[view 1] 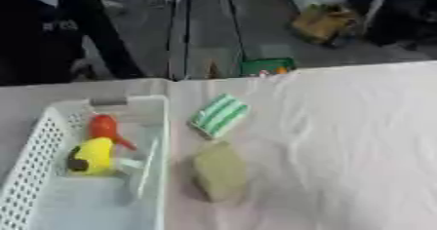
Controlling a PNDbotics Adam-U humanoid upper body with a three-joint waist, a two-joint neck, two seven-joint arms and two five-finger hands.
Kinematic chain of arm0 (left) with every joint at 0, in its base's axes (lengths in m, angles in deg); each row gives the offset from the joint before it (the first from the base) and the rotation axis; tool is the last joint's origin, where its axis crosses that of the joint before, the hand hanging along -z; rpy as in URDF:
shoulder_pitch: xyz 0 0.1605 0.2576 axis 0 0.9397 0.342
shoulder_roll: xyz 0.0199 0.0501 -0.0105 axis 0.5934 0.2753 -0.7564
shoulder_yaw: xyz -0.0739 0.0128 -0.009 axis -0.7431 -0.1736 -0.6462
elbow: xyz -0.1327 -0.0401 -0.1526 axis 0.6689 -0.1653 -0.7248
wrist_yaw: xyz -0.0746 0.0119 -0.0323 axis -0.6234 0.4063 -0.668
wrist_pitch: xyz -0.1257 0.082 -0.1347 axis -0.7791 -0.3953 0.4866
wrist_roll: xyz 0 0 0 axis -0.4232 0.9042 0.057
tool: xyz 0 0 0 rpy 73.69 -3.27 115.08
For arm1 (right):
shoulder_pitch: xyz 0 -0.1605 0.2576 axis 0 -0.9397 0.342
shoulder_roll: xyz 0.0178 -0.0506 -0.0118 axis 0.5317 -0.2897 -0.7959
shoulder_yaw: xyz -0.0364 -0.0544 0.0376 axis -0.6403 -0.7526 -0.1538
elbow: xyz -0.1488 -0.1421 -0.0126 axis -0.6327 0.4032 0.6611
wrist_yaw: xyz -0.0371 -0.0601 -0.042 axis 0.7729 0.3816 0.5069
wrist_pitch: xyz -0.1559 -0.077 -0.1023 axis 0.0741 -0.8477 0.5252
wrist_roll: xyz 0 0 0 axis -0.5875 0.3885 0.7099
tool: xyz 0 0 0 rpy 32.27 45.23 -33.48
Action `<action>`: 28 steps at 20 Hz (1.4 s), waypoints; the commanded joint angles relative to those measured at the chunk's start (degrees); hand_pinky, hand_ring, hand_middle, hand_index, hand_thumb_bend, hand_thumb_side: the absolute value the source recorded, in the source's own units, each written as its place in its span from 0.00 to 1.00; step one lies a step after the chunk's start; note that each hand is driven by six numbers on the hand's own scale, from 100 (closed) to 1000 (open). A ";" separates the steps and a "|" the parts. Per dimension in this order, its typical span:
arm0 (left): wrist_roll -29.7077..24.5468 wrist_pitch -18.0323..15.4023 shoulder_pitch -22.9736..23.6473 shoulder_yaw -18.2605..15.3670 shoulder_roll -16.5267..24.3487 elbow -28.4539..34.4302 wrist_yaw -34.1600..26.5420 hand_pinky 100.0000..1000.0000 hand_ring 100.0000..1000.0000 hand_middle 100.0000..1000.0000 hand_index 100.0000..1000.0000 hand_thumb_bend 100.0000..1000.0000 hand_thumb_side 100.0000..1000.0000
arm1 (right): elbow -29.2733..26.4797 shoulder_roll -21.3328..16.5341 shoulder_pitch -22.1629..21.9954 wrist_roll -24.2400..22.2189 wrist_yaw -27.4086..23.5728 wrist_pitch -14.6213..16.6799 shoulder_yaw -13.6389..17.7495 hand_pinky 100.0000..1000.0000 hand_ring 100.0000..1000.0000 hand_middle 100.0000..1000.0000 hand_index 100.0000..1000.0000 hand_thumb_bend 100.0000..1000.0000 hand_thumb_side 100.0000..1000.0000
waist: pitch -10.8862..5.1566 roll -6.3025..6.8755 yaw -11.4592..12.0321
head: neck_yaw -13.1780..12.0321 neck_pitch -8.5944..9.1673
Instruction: Pick up objects on the table and place them in the box.
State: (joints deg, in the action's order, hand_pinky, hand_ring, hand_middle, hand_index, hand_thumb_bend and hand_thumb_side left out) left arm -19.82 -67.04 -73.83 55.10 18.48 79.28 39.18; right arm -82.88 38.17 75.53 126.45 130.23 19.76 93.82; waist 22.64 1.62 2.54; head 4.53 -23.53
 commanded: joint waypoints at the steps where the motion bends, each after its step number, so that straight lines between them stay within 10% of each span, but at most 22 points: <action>1: -0.12 -0.84 -1.11 0.06 2.70 0.85 0.06 0.94 0.93 1.00 0.97 0.01 1.00 | -1.04 -0.34 0.10 0.38 0.05 0.13 0.38 0.79 0.79 0.70 0.81 0.00 1.00 | -0.93 -0.22 0.04 | -0.15 0.50; 10: -0.43 -0.66 -0.64 0.08 2.97 0.85 -0.29 0.94 0.93 1.00 0.97 0.01 1.00 | -1.04 -3.10 0.69 -3.36 -0.61 -4.99 -0.28 0.78 0.77 0.71 0.84 0.22 1.00 | -1.91 -0.59 0.09 | -0.13 -0.12; 17: -1.05 0.36 1.00 0.61 3.08 0.85 -0.50 0.94 0.93 1.00 0.97 0.01 1.00 | -1.04 -9.25 1.43 -16.33 -0.21 -13.56 -4.02 0.78 0.72 0.71 0.87 0.37 1.00 | -4.09 -1.59 -0.52 | -0.58 -6.98; 28: -1.61 1.24 1.83 0.98 3.50 0.85 -0.87 0.94 0.93 1.00 0.97 0.01 1.00 | -1.04 -9.75 6.60 -38.16 -1.77 -21.73 -10.14 0.88 0.85 0.73 0.88 0.46 1.00 | -5.74 -3.26 -0.74 | -0.28 -8.67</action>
State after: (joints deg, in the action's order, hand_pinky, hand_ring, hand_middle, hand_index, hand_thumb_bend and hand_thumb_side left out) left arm -21.34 -66.01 -71.72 56.14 20.33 79.28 38.59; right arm -82.88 29.13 81.38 90.00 128.79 -1.45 83.79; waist 18.17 -1.73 1.84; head 4.13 -31.73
